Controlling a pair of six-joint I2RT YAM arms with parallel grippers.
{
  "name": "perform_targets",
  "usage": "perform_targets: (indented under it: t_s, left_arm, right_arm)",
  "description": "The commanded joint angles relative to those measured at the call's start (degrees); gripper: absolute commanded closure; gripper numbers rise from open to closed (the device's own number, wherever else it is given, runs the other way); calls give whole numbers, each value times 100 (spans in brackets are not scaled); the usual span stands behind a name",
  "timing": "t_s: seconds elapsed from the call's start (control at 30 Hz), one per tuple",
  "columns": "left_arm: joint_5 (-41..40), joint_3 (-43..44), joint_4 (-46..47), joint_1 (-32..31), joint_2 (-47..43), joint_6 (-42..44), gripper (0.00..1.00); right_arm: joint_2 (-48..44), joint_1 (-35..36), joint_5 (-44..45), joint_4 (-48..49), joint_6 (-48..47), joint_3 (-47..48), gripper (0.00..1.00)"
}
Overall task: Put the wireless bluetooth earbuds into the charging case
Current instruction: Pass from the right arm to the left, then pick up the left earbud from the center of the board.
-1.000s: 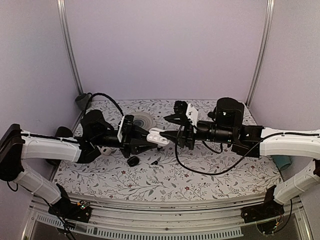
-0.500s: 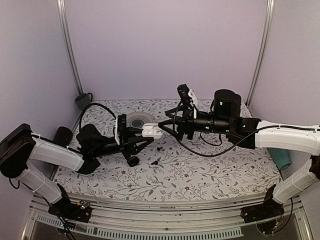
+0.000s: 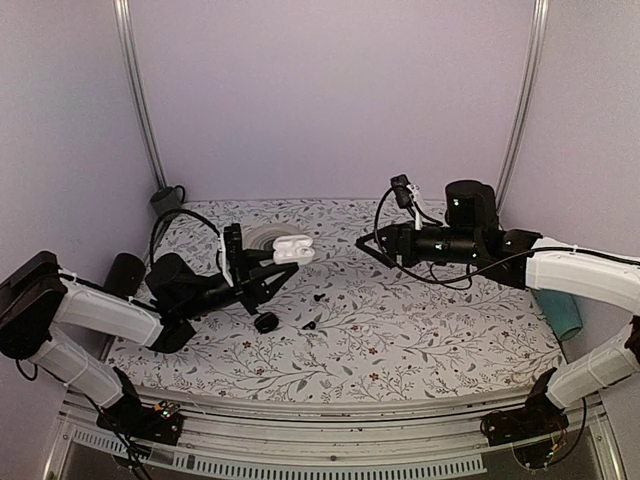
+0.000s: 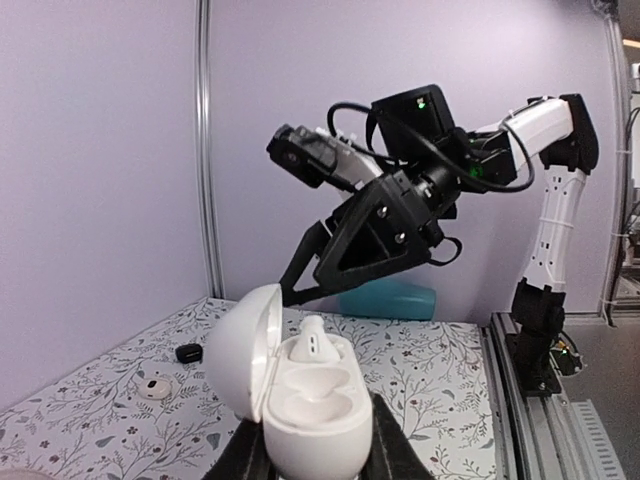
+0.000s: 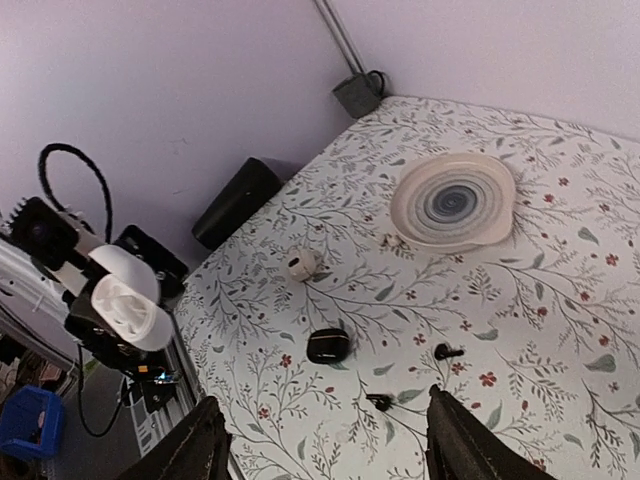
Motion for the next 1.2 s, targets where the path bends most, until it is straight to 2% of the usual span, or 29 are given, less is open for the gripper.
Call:
perform_targets:
  t_s: [0.0,0.17,0.3,0.57,0.67,0.93,1.17]
  left_arm:
    - [-129,-90,17,159,-329,11,100]
    - [-29,-61,-145,259,-443,-15,100]
    - [32,-41,-156,301,-477,-49,100]
    - [68,-56,-395,351,-718,33,100]
    - [105,-47,-487,367,-797,58,100]
    - [187,-83,-522,412,-875,76,100]
    - [210,-103,-558,428,-949,103,100]
  right_arm:
    - [117,-183,17,-1215,174,-420,37]
    - [780,38,-80,-1584,394,-482,49]
    - [1380,86,14,-1877,162,-299,51]
    - [2089,-56,-290,-1346,495,-293,40]
    - [2243,-56,-133,-1285,733,-257,38]
    - [2458,20,-37,-1004,1004,-188,36]
    - [2436,360,43,-1397,1406,-61,36]
